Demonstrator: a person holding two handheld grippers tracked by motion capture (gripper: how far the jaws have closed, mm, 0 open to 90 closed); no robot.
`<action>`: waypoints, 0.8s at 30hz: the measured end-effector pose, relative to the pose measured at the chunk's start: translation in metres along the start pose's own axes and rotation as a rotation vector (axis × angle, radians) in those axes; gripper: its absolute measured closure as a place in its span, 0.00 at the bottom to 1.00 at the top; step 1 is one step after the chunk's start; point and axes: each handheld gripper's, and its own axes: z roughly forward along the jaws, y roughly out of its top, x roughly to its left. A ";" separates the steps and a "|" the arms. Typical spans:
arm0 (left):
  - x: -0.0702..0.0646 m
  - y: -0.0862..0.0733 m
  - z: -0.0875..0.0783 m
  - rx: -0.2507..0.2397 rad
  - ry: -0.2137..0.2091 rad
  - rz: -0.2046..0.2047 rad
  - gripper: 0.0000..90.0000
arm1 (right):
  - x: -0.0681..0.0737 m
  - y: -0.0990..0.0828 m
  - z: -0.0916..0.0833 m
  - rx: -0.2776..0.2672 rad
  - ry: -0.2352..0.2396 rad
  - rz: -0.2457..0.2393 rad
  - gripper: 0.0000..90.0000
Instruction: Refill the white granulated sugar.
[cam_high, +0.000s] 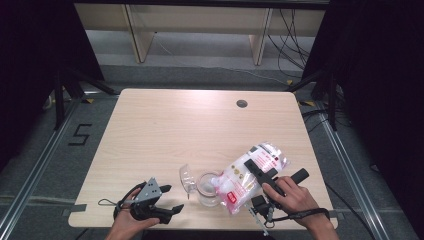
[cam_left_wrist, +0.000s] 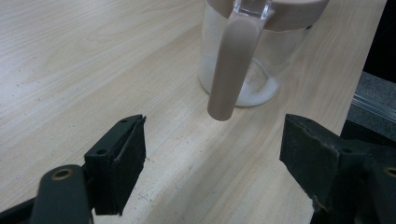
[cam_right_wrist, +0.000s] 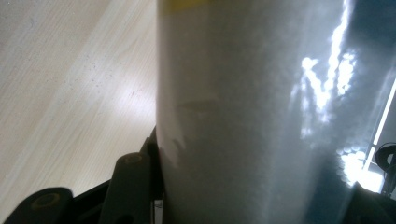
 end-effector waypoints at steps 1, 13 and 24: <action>0.002 0.000 -0.001 0.020 0.009 0.022 0.25 | 0.000 0.000 0.000 -0.002 -0.006 0.001 0.61; 0.002 0.000 -0.001 0.008 0.001 0.033 0.25 | 0.000 -0.001 0.000 0.001 -0.007 -0.001 0.61; -0.001 0.000 -0.001 0.006 0.009 0.012 0.25 | 0.001 -0.001 0.000 0.009 0.003 -0.007 0.61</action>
